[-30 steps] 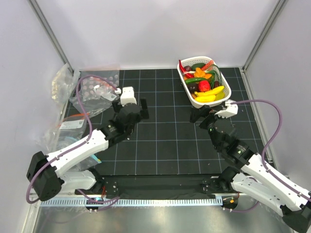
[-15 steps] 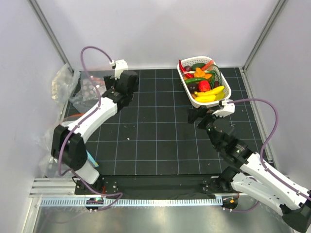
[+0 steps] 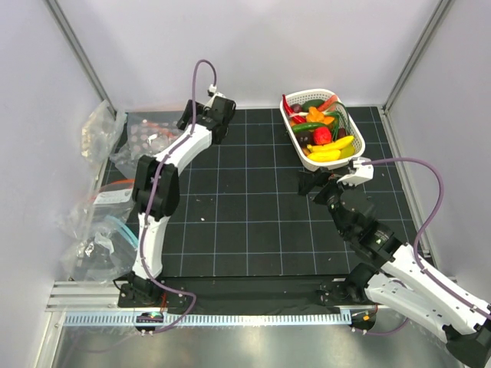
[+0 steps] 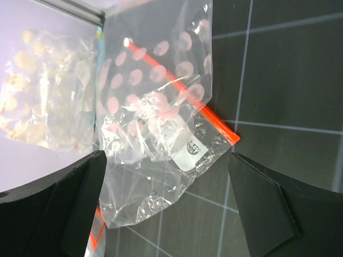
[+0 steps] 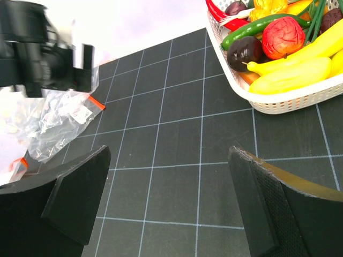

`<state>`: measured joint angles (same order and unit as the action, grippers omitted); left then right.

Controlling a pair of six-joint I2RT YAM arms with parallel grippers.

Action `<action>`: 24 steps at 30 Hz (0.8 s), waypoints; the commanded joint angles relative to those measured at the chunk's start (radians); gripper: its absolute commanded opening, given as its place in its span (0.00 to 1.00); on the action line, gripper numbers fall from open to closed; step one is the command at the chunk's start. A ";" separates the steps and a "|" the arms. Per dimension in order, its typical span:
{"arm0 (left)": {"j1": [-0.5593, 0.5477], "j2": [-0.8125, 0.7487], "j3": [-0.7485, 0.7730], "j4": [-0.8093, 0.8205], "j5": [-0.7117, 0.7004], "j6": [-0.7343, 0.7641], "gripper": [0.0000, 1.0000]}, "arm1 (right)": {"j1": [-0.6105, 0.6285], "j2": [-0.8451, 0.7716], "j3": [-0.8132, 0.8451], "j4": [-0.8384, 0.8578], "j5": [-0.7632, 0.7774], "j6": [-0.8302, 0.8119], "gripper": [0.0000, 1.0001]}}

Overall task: Place the food in the zip-top bag and seal the zipper
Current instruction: Pick up the zipper food storage bag at the center of the board.

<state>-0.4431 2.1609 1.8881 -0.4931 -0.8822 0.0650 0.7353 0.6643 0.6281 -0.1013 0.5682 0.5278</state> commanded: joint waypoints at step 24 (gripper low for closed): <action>0.100 0.061 0.289 -0.331 0.118 -0.179 0.00 | -0.001 -0.037 -0.010 0.068 -0.022 -0.022 1.00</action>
<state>-0.2878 2.4649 2.2154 -0.8986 -0.8371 -0.0795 0.7353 0.6445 0.6163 -0.0898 0.5484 0.5240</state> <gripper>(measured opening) 0.013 0.996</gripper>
